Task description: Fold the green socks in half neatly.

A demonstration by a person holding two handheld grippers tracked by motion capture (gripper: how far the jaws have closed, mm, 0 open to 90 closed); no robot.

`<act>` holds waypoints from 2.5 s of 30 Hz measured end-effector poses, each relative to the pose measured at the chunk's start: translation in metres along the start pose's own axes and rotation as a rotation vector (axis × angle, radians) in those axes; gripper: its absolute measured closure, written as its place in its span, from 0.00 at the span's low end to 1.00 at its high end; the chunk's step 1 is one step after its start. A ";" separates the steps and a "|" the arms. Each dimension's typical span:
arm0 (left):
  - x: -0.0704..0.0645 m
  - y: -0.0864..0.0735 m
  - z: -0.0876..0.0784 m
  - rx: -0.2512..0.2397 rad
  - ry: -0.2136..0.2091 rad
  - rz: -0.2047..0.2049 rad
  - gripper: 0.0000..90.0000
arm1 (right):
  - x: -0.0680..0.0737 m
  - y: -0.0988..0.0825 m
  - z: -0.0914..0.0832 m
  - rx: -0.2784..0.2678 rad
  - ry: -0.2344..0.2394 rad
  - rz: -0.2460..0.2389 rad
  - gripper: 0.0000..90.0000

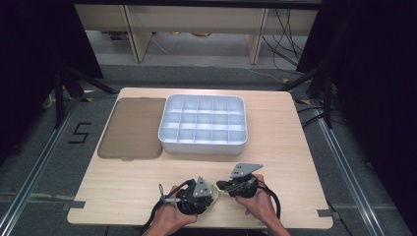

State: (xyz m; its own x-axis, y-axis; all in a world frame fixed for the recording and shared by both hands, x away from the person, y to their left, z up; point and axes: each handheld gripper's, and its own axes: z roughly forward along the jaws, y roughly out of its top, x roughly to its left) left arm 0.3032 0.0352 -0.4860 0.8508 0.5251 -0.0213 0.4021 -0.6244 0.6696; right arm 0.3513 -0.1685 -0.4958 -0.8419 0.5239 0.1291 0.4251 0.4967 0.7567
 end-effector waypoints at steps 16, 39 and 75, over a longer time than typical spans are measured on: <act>-0.001 -0.002 0.009 0.018 -0.010 -0.015 0.93 | 0.014 0.015 -0.009 -0.045 0.063 -0.029 0.99; -0.002 -0.005 0.004 -0.027 -0.041 -0.047 0.87 | 0.009 0.011 0.026 0.042 0.080 -0.016 1.00; -0.002 -0.019 -0.003 -0.015 -0.030 -0.036 0.94 | 0.010 0.020 0.012 0.014 0.062 0.021 0.69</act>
State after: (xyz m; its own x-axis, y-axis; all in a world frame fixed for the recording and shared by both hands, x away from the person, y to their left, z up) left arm 0.2926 0.0476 -0.4970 0.8455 0.5298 -0.0676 0.4280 -0.5964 0.6791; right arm 0.3556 -0.1451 -0.4872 -0.8519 0.4902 0.1846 0.4469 0.4964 0.7442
